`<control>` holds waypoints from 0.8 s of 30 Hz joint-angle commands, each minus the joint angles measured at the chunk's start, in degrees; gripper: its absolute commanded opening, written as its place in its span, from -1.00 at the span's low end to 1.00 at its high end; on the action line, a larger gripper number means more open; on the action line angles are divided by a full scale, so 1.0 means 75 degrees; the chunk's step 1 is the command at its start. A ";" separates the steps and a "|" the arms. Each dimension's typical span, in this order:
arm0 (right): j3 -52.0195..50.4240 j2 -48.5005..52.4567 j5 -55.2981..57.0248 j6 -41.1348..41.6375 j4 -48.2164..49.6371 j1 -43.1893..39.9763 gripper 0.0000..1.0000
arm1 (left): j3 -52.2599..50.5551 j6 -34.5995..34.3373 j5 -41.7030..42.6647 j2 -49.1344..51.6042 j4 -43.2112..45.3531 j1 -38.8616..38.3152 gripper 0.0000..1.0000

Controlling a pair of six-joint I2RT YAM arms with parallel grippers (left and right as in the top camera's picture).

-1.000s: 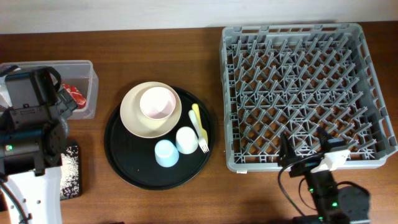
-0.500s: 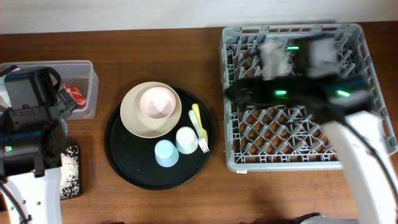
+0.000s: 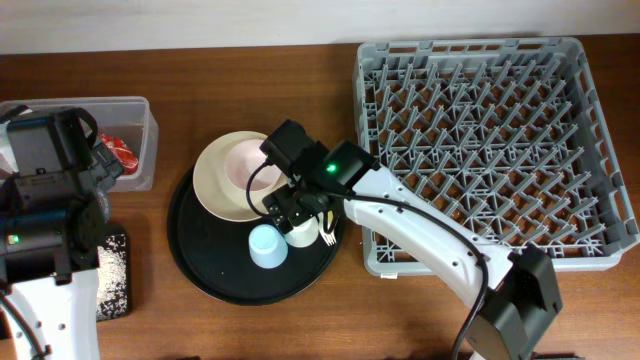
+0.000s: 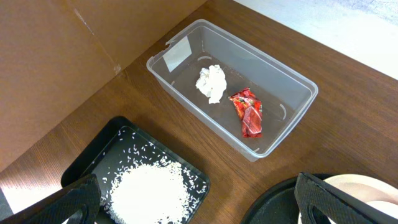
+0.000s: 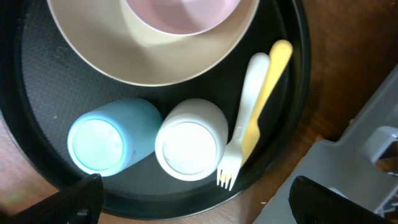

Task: Sort waste into correct bins and load items into the dishwasher rack
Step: 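Reach the right gripper to the white cup and grasp it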

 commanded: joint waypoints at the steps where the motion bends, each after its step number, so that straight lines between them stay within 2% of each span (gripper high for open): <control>1: 0.0122 0.0128 0.0283 0.0122 0.0055 -0.0023 0.81 | 0.0064 -0.0105 -0.0111 -0.0044 0.0015 0.0032 0.99; 2: 0.0119 0.0189 0.0280 0.0160 0.0047 -0.0012 0.64 | 0.0064 -0.0105 -0.0111 -0.0044 0.0015 0.0032 0.99; 3: 0.0090 0.0283 0.0280 0.0338 0.0047 -0.0009 0.62 | 0.0064 -0.0105 -0.0111 -0.0044 0.0015 0.0032 0.99; 9: 0.0044 0.1125 0.0227 0.0577 0.0058 -0.0012 0.64 | 0.0064 -0.0105 -0.0111 -0.0044 0.0015 0.0032 0.99; 17: -0.0038 0.1224 -0.0411 0.0577 0.0157 -0.0012 0.68 | 0.0064 -0.0105 -0.0111 -0.0044 0.0015 0.0032 0.99; 24: -0.0790 0.1233 -0.0408 0.0571 0.0935 -0.0012 0.68 | 0.0064 -0.0105 -0.0111 -0.0044 0.0015 0.0032 0.99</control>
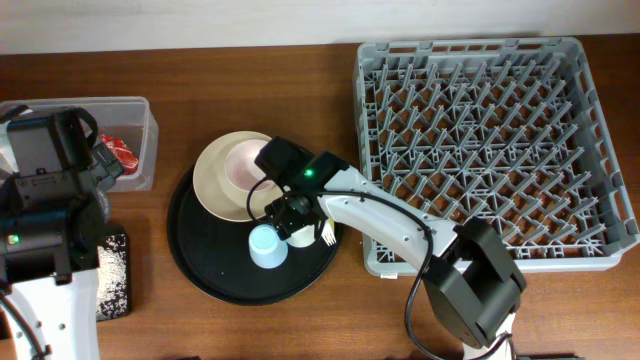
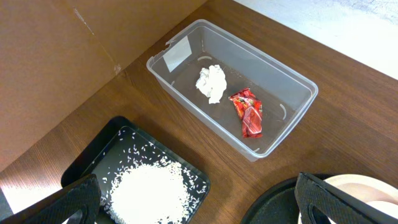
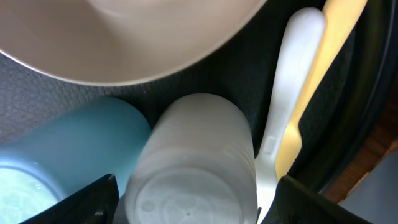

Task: Sort waste into correct bins and load items into the dishwasher rack
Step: 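Reach the right gripper to the white cup and grasp it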

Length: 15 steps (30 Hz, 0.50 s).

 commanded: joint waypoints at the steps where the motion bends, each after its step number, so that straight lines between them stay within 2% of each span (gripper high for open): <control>1: -0.0146 0.0058 -0.0017 0.0035 0.0093 -0.0006 0.64 | 0.0064 -0.0105 -0.0108 -0.0044 0.0015 0.0032 0.99; 9: -0.0460 0.0114 -0.0023 0.0035 0.0507 -0.0006 0.61 | 0.0064 -0.0105 -0.0108 -0.0044 0.0015 0.0032 0.99; 15: -0.0460 0.0114 -0.0023 0.0038 0.0423 -0.0006 0.36 | 0.0064 -0.0105 -0.0108 -0.0044 0.0015 0.0032 0.99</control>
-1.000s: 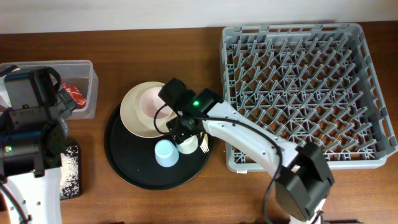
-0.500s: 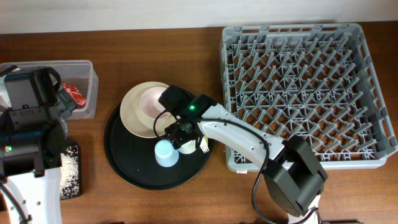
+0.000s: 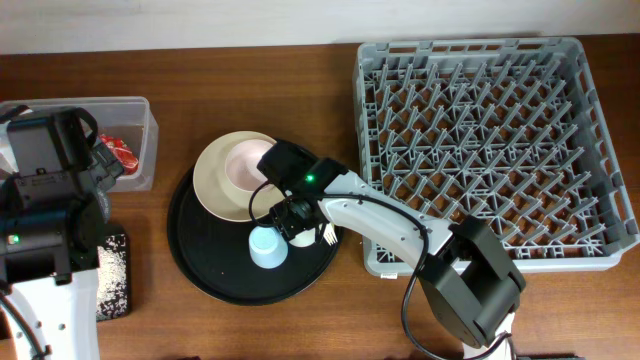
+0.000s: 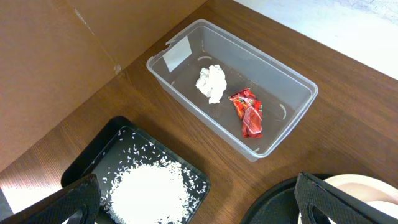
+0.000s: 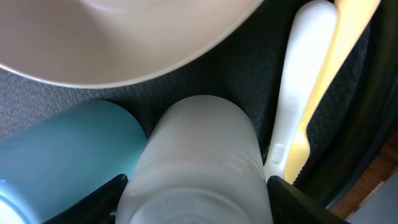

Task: Sort waste into correct bins and load items into the dishwasher rack
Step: 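Reach the right gripper to the white cup and grasp it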

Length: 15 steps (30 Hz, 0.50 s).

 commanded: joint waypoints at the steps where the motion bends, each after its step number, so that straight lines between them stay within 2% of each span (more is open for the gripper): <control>1: -0.0070 0.0085 -0.0020 0.0009 -0.0047 -0.0006 0.36 | 0.0064 -0.0105 -0.0111 -0.0044 0.0015 0.0032 0.99; 5: -0.0070 0.0085 -0.0023 0.0009 -0.0047 -0.0006 0.19 | 0.0064 -0.0105 -0.0111 -0.0044 0.0015 0.0032 0.99; 15: 0.0184 0.0006 -0.0140 0.0006 -0.0306 -0.0020 0.11 | 0.0064 -0.0105 -0.0111 -0.0044 0.0015 0.0032 0.99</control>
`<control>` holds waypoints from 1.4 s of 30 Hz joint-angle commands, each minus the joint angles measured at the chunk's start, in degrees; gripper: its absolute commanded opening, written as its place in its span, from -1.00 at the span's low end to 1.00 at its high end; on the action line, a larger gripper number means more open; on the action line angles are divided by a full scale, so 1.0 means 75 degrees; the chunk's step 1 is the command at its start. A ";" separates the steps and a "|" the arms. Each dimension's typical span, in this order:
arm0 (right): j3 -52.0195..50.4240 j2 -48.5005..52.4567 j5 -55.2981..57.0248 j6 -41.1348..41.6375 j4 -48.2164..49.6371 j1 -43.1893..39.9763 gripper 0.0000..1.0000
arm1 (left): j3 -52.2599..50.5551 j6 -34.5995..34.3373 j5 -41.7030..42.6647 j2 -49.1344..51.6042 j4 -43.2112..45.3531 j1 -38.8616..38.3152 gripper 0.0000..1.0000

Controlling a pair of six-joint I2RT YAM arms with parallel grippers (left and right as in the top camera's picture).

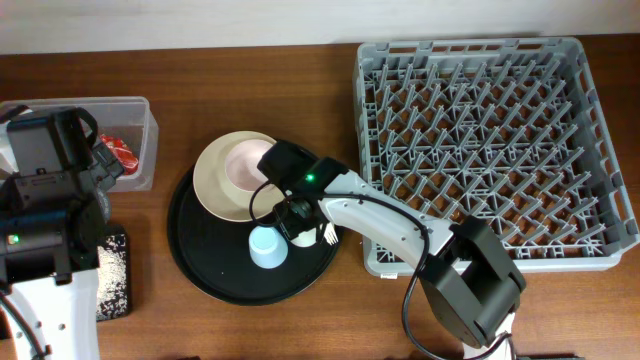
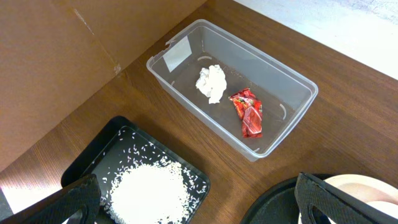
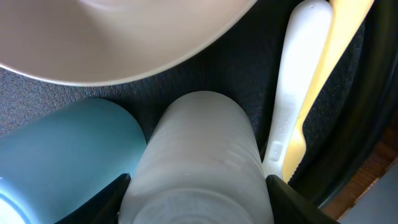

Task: Sort waste into correct bins and load items into the dishwasher rack
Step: 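Reach the right gripper to the white cup and grasp it, then carry the white cup over the rack and lower it onto the pegs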

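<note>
On the round black tray (image 1: 200, 270) an upturned white cup (image 3: 199, 162) stands between the fingers of my right gripper (image 3: 196, 193), which press its two sides. An upturned blue cup (image 3: 62, 149) touches it on the left. A white fork (image 3: 292, 93) and a yellow utensil (image 3: 336, 62) lie just to its right. A cream plate (image 1: 215, 185) holding a pink bowl (image 1: 243, 165) is behind. The grey dishwasher rack (image 1: 480, 140) stands at the right. My left gripper (image 2: 199, 196) hangs open high over the bins.
A clear plastic bin (image 2: 249, 46) at the far left holds a crumpled white tissue (image 2: 211, 83) and a red wrapper (image 2: 247, 112). A black square tray of rice (image 2: 149, 186) lies in front of it. The rack's near left corner is close to the black tray.
My right gripper's fingers have drawn in slightly against the white cup's sides. The left arm and everything else stand as before.
My right gripper was open above the two cups and the cutlery. Then it was low over the white cup with its fingers spread on both sides. Then the fingers stood close beside the cup, and now they press it. The left arm stayed still.
</note>
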 commanded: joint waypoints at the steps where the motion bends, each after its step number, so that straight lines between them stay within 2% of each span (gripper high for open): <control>1: 0.0420 0.0003 -0.0160 0.0015 -0.0420 -0.0017 0.11 | 0.0064 -0.0105 -0.0111 -0.0044 0.0015 0.0032 0.99; 9: 0.1405 -0.0006 -0.0152 -0.0131 -0.1323 -0.0032 0.06 | 0.0064 -0.0105 -0.0111 -0.0044 0.0015 0.0032 0.99; 13: 0.2868 -0.0052 -0.0111 -0.0128 -0.2690 -0.0090 0.02 | 0.0064 -0.0105 -0.0108 -0.0044 0.0015 0.0032 0.99; 15: 0.3692 -0.0105 0.0393 -0.0125 -0.3518 -0.0090 0.02 | 0.0064 -0.0105 -0.0111 -0.0044 0.0015 0.0032 0.99; 19: 0.4590 -0.0131 0.0968 -0.0119 -0.4724 -0.0493 0.03 | 0.0064 -0.0105 -0.0111 -0.0044 0.0015 0.0032 0.99; 26: 0.4625 -0.0160 0.0965 -0.0125 -0.5651 -0.2783 0.03 | 0.0064 -0.0105 -0.0108 -0.0044 0.0015 0.0032 0.99; 36: 0.4622 -0.0160 0.0752 -0.0533 -0.6219 -0.6854 0.04 | 0.0064 -0.0105 -0.0111 -0.0044 0.0015 0.0032 0.99; 42: 0.4616 -0.0160 0.0647 -0.0737 -0.6216 -0.8285 0.04 | 0.0064 -0.0105 -0.0108 -0.0044 0.0015 0.0032 0.99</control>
